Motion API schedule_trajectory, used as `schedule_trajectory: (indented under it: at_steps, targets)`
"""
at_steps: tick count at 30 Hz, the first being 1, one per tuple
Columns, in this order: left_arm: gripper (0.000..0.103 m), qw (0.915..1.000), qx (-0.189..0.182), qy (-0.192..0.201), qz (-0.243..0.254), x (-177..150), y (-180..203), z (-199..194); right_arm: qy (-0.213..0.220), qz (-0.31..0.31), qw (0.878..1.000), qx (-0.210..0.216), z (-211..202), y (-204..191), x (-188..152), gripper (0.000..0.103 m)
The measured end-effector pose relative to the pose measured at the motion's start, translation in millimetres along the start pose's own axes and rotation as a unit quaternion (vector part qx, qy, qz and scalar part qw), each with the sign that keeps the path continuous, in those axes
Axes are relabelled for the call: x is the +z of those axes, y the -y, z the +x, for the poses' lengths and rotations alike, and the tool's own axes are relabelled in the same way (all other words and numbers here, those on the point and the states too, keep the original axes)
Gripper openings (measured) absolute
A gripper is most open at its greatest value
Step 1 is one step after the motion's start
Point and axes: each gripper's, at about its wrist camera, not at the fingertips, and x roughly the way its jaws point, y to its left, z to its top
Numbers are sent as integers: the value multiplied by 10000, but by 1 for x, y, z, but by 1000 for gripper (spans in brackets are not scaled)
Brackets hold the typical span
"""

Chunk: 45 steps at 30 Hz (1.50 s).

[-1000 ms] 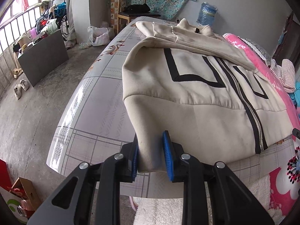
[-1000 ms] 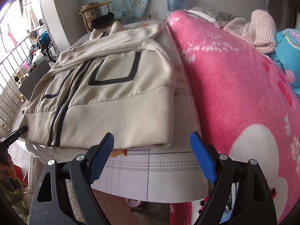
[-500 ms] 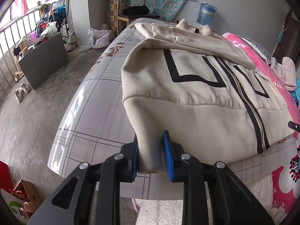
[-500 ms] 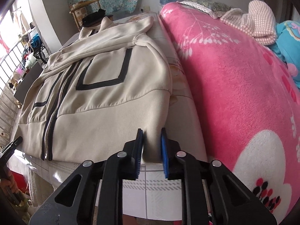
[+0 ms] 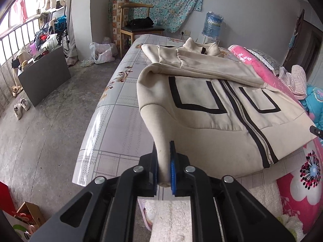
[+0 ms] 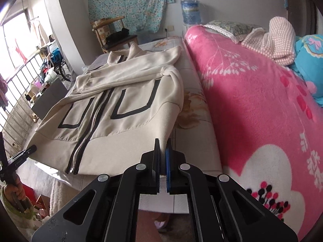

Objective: Fold large clothes

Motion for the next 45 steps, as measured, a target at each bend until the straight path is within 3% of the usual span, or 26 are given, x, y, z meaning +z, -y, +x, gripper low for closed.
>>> schedule_trajectory:
  at_steps: [5,11,17,22,28,33,37,40,43,45]
  targets:
    - [9,9989,-144,-380,-213,-24,-15,-22,-299,279,9985,354,-24,8,-34,3]
    - [9,9957,-147,-768,-494,-48,-22,4,-973,633,9928,311,19,17,-71,3]
    - [7,9935,-842,-283,-712,-15,-30,-22,-432,582,9954,621,-4,15,-36,3]
    - [7,9808,-1394,-101,-1363,22,-45,-11,-67,756,9934,863,-2,14,4,3]
    - [6,9778,-1418,64,-1541,75,-50,26,150,1075,9881,1091,27,18,56,3]
    - [7,9773,-1290,-68,-1680,108,-58,74,3,1477,9823,1154,78,32,90,3]
    - [10,9756,-1230,-281,-1799,117,-62,115,-221,1706,9788,1110,124,44,102,6]
    - [18,9686,-1382,-457,-2016,117,-70,134,-475,1994,9714,1199,153,54,100,19]
    - [28,9642,-1512,-324,-2156,112,-78,127,-367,2069,9689,1305,151,60,94,30]
    - [34,9649,-1500,-161,-2149,110,-85,115,-193,1935,9737,1185,136,60,90,59]
